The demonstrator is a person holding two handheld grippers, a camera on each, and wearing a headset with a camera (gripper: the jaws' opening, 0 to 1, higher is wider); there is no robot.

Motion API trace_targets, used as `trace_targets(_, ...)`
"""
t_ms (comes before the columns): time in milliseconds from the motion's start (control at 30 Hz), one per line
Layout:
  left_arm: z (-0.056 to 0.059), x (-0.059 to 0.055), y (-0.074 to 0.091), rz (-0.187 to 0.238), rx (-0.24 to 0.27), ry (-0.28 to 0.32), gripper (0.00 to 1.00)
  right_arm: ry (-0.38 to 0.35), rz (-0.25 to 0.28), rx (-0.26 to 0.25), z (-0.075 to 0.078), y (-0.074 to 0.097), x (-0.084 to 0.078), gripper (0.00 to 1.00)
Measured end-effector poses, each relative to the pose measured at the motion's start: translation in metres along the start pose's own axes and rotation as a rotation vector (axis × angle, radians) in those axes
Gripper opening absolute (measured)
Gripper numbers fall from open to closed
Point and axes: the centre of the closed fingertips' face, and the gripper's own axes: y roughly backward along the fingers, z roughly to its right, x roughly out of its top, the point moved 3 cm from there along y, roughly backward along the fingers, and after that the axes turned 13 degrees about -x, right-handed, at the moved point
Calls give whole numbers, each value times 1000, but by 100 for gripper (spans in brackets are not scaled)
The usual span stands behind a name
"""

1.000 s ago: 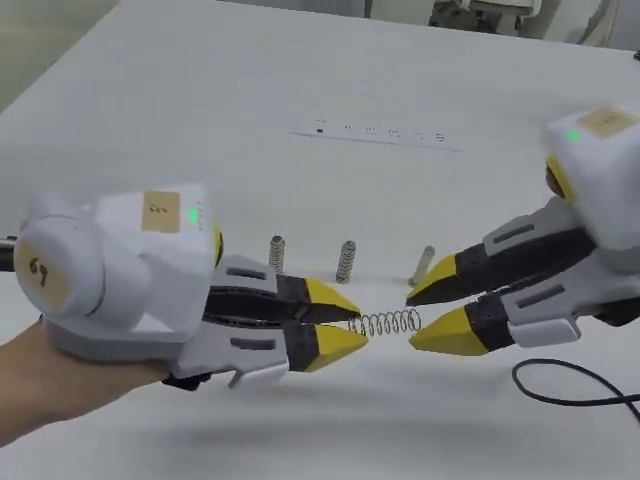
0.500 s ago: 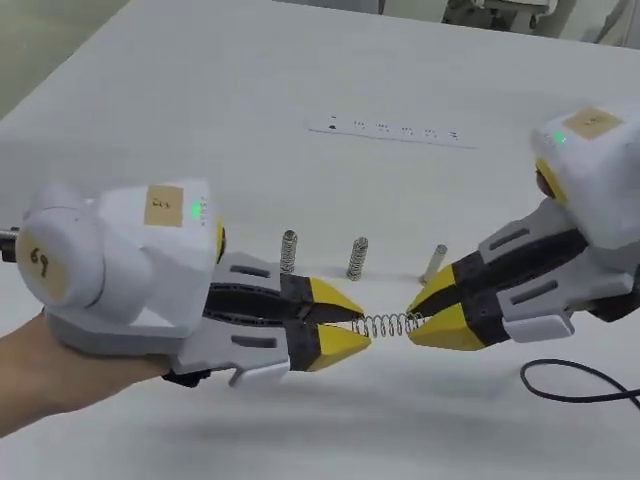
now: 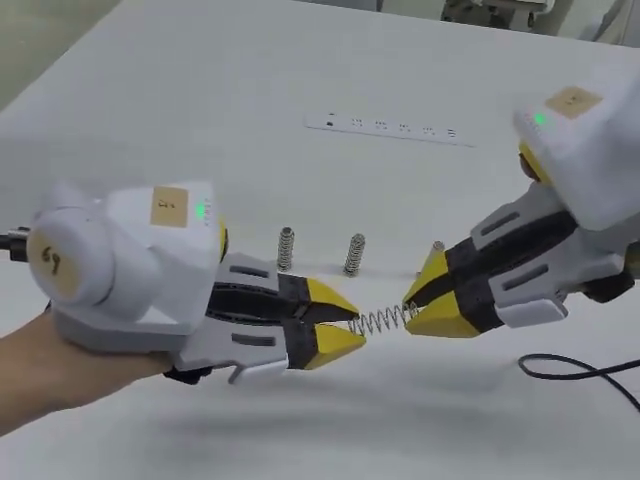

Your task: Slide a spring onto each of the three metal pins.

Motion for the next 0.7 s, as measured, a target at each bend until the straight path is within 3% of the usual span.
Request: trace_targets(700, -3, -4, -10, -7, 5, 14, 2, 110, -23, -28, -2, 0, 24, 8)
